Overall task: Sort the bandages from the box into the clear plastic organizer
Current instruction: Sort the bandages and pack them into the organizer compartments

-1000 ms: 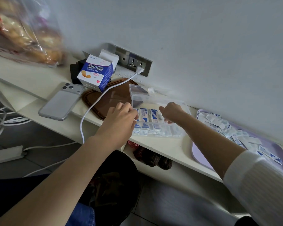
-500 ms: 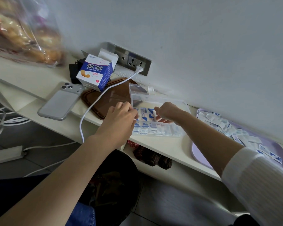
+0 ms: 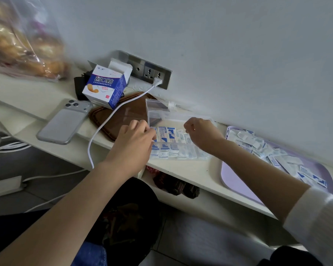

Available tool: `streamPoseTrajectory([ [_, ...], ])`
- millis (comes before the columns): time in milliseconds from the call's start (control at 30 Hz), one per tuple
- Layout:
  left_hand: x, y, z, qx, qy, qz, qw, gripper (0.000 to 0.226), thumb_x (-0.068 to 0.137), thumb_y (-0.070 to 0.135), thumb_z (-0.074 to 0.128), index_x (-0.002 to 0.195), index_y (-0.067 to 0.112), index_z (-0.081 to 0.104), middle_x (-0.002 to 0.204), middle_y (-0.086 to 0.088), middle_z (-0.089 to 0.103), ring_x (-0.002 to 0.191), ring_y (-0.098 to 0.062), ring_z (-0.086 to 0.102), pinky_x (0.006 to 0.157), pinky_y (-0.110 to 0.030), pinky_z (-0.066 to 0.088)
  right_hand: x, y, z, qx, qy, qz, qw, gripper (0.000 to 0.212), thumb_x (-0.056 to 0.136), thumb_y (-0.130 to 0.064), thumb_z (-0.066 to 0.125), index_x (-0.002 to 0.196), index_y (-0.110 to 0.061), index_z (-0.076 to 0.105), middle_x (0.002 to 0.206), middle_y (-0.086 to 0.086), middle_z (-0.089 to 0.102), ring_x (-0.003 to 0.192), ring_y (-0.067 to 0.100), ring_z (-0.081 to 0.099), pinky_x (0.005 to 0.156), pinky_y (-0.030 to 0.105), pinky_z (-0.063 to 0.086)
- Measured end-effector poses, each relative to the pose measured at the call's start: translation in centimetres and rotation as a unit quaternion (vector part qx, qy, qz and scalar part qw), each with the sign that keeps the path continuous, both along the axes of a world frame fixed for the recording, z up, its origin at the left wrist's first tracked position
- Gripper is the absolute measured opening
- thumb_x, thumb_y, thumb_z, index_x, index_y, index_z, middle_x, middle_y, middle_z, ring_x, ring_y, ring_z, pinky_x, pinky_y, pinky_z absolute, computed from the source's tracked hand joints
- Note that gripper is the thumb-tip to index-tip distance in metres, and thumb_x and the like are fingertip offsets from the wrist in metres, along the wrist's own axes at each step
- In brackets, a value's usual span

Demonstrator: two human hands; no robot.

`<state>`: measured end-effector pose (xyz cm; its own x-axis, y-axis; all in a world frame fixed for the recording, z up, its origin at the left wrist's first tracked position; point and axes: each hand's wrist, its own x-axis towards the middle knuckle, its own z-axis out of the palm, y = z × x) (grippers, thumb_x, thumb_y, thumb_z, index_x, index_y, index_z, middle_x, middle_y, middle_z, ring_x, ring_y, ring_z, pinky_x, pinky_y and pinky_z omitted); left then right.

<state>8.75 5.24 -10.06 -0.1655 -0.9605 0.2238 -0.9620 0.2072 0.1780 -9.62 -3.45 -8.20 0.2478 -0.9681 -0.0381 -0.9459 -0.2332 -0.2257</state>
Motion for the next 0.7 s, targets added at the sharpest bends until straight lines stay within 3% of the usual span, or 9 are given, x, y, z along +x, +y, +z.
streamPoseTrajectory([
  [133,-1.0,0.0,0.2,-0.075,-0.028,0.013,0.997,0.015,0.074,0.010,0.068,0.088,0.012,0.064,0.088,-0.007,0.056,0.085,-0.028,0.054,0.074,-0.040,0.043,-3.2,1.9,0.3,-0.126,-0.035,0.031,0.991,0.024,0.099,-0.021,0.039,0.111,-0.013,0.058,0.109,0.004,0.058,0.096,0.023,0.055,0.069,0.026,0.034],
  [267,-3.3,0.5,0.7,-0.132,-0.015,-0.041,0.990,0.015,0.077,0.015,0.059,0.091,0.011,0.063,0.088,-0.007,0.055,0.083,-0.027,0.055,0.071,-0.039,0.046,-8.2,2.7,0.0,-0.190,-0.039,0.029,0.981,0.025,0.097,-0.018,0.044,0.119,-0.010,0.052,0.111,0.007,0.053,0.102,0.022,0.053,0.071,0.021,0.031],
  [400,-7.1,1.4,-0.2,-0.105,-0.007,-0.135,0.985,0.029,0.080,0.020,0.036,0.093,0.015,0.062,0.089,-0.003,0.055,0.082,-0.021,0.056,0.069,-0.036,0.049,-14.1,2.3,-1.9,-0.149,-0.003,-0.013,0.989,0.025,0.096,-0.016,0.045,0.119,-0.007,0.050,0.116,0.012,0.051,0.107,0.031,0.051,0.081,0.035,0.040],
  [533,-12.6,1.3,-2.0,-0.050,-0.015,-0.220,0.974,0.012,0.073,0.017,0.054,0.083,0.019,0.062,0.082,0.001,0.055,0.072,-0.019,0.057,0.062,-0.030,0.049,-20.0,1.7,-4.2,-0.044,0.033,-0.068,0.996,0.040,0.095,-0.020,0.049,0.132,-0.006,0.043,0.133,0.016,0.043,0.124,0.034,0.041,0.103,0.039,0.033],
  [600,-15.1,0.4,-2.9,-0.008,-0.018,-0.239,0.971,0.017,0.065,0.014,0.067,0.081,0.018,0.063,0.081,-0.001,0.057,0.071,-0.020,0.058,0.060,-0.027,0.049,-22.3,1.5,-4.9,-0.011,0.062,-0.065,0.996,0.049,0.094,-0.027,0.050,0.138,-0.008,0.036,0.142,0.014,0.037,0.132,0.030,0.034,0.109,0.038,0.028],
  [700,-18.2,-1.0,-3.6,0.029,-0.039,-0.243,0.969,0.021,0.077,0.012,0.061,0.098,0.012,0.063,0.099,-0.007,0.059,0.090,-0.026,0.059,0.075,-0.033,0.047,-24.1,0.9,-5.0,0.012,0.096,-0.036,0.995,0.063,0.091,-0.040,0.053,0.142,-0.012,0.028,0.147,0.012,0.031,0.137,0.028,0.028,0.113,0.039,0.023],
])
